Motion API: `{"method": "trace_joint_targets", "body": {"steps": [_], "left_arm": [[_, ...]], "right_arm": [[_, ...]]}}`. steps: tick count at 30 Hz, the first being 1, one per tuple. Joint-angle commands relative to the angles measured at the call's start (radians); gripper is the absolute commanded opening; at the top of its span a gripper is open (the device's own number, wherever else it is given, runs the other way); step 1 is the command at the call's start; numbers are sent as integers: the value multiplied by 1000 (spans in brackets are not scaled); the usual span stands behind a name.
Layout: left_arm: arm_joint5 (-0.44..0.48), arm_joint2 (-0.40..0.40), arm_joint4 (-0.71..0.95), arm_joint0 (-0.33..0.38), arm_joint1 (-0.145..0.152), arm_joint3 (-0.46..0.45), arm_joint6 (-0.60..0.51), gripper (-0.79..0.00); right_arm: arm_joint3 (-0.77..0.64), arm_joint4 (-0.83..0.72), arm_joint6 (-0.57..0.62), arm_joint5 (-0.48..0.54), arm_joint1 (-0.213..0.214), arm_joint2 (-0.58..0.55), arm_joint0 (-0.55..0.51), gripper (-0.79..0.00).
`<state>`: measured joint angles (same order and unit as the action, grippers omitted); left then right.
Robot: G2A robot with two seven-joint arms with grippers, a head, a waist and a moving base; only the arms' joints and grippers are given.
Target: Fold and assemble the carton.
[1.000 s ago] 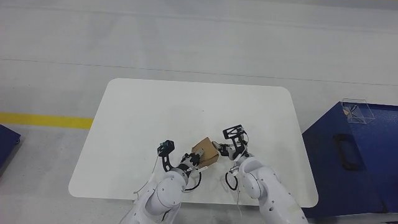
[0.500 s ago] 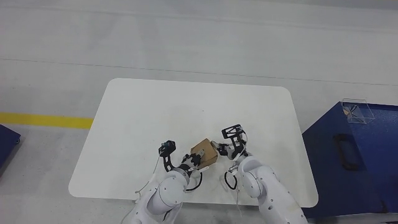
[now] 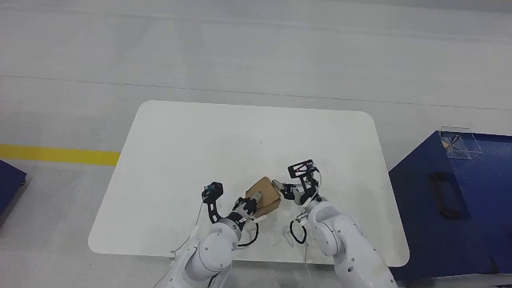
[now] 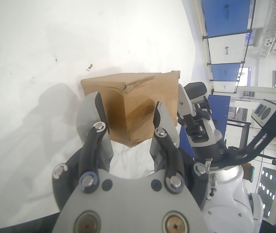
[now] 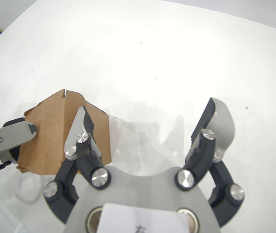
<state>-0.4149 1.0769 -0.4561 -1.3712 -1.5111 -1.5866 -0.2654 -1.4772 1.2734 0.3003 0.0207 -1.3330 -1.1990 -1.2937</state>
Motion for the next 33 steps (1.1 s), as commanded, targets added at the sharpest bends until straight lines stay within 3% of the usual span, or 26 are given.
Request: {"method": "trace_joint_targets", "body": {"steps": [1,28,33], "left_arm": [[1,-1,-1,0,0,1,0,-416],[-36,-23,-4,16,2,20,-3,-406],[-59,-34,-10,29,0,31,-5,-403]], "right_arm": [[6,2,5,3,-1,6,3,0],[37,-4,5,15,-4,7,16,0],[1,-28,-69,1,-3,-19,-3,0]]}}
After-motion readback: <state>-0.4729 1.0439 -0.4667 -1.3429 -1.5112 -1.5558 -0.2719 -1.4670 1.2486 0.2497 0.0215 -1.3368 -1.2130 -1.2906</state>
